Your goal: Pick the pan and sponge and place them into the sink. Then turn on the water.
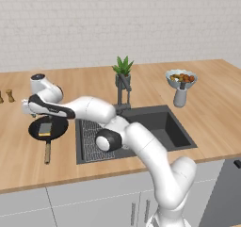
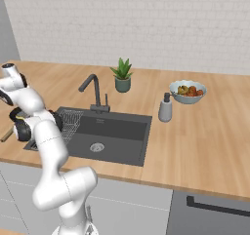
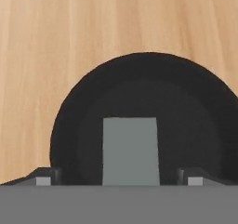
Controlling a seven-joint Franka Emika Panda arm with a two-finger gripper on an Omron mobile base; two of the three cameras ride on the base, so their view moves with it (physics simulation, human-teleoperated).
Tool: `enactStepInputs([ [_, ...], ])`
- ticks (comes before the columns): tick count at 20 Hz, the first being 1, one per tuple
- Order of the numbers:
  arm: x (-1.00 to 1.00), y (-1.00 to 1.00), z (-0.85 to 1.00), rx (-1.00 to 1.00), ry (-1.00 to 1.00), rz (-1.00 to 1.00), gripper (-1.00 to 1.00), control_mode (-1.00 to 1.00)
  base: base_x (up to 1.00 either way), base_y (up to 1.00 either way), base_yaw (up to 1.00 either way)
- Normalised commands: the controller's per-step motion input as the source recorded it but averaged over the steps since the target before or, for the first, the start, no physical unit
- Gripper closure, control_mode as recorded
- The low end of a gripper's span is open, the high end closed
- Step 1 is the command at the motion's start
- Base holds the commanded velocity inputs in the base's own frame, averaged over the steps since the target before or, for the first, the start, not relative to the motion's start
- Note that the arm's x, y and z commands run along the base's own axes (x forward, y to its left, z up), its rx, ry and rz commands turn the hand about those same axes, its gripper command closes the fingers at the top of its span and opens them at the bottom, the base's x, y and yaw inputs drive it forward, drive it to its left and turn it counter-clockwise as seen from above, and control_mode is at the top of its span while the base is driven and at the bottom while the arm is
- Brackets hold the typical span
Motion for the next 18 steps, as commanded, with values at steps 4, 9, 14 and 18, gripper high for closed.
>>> enactStepInputs([
  [4,-1.0,-0.04,0.24,-0.02,0.0,0.0,-1.0,-1.0,0.0,0.0,0.0],
  [9,-0.8,-0.19,0.02,-0.06,0.06,-0.07,-1.0,-1.0,0.0,0.0,0.0],
  [14,-0.49,-0.65,-0.38,-0.12,0.0,-0.09,-1.0,-1.0,0.0,0.0,0.0],
  [18,-0.24,-0.63,-0.33,-0.05,0.0,-0.11,-1.0,-1.0,0.0,0.0,0.0],
])
